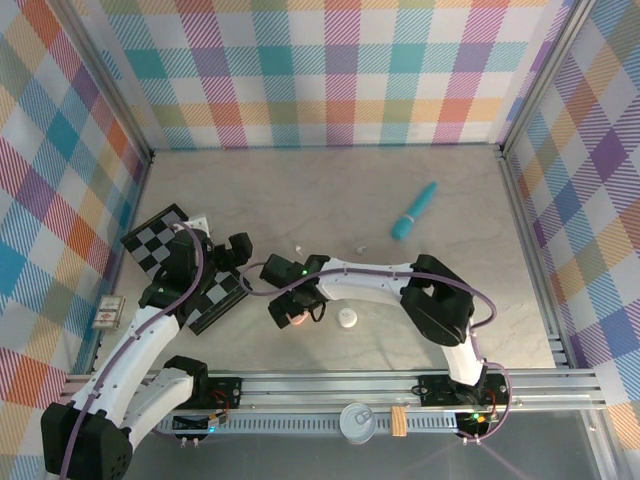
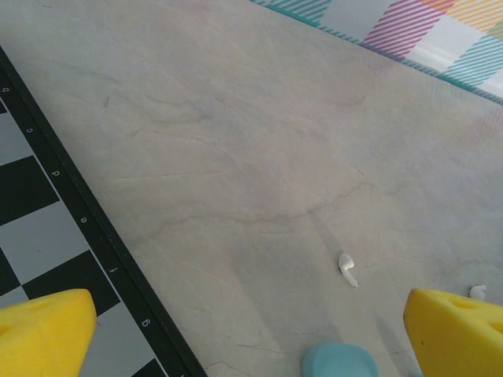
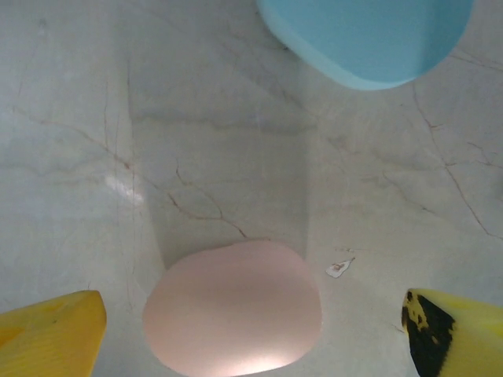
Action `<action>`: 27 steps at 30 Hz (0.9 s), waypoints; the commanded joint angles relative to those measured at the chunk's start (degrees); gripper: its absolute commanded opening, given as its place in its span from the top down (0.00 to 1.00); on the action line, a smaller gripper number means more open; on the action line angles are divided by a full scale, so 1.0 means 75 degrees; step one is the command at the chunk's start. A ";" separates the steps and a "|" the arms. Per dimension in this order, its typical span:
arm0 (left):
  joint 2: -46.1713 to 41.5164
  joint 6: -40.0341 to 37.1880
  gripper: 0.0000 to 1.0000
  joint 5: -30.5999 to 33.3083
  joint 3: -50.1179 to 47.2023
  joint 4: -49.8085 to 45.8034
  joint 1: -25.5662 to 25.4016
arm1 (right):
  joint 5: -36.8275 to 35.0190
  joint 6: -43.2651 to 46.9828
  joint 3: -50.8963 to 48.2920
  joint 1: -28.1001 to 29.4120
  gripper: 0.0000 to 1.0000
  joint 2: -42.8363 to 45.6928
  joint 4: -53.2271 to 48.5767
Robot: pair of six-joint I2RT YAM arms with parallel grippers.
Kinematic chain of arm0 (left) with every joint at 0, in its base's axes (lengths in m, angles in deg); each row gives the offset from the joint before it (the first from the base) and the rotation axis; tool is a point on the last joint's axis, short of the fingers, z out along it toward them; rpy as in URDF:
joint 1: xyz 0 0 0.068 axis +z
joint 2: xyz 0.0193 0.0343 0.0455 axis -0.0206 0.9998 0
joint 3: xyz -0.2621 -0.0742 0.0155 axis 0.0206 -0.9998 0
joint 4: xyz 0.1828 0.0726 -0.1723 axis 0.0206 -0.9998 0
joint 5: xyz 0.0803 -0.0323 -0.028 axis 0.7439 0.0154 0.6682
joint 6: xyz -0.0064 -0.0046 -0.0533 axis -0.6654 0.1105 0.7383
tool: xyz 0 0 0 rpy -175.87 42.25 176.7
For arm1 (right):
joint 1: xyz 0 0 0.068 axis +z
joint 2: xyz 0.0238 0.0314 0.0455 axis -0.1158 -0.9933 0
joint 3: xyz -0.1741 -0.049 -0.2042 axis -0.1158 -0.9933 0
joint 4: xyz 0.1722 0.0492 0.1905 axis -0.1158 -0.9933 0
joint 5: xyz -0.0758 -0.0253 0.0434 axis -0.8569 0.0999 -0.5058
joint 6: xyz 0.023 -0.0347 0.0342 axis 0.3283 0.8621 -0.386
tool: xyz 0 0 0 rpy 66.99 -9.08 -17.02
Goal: Insert wireless bluetooth earbuds into charging case
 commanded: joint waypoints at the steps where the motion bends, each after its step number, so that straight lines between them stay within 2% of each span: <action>1: -0.0101 -0.0028 0.00 0.0047 -0.0067 -0.0187 0.0060 | -0.0205 -0.0732 0.0545 -0.0020 0.03 -0.0401 -0.0935; 10: -0.0285 -0.0102 0.00 0.0280 -0.0101 -0.0468 0.0059 | -0.0604 -0.1053 0.0173 -0.0017 0.06 -0.0140 -0.1216; 13: -0.0379 -0.0089 0.00 0.0387 -0.0114 -0.0499 0.0068 | -0.0606 -0.1281 -0.0139 -0.0026 0.10 0.0167 -0.1099; 20: -0.0522 -0.0141 0.00 0.0510 -0.0126 -0.0557 0.0070 | 0.0114 -0.1726 -0.0269 -0.0418 0.25 0.0261 -0.0989; 27: -0.0594 -0.0188 0.00 0.0440 -0.0158 -0.0559 0.0062 | 0.0854 -0.2065 0.0155 -0.0874 0.24 -0.0032 -0.1020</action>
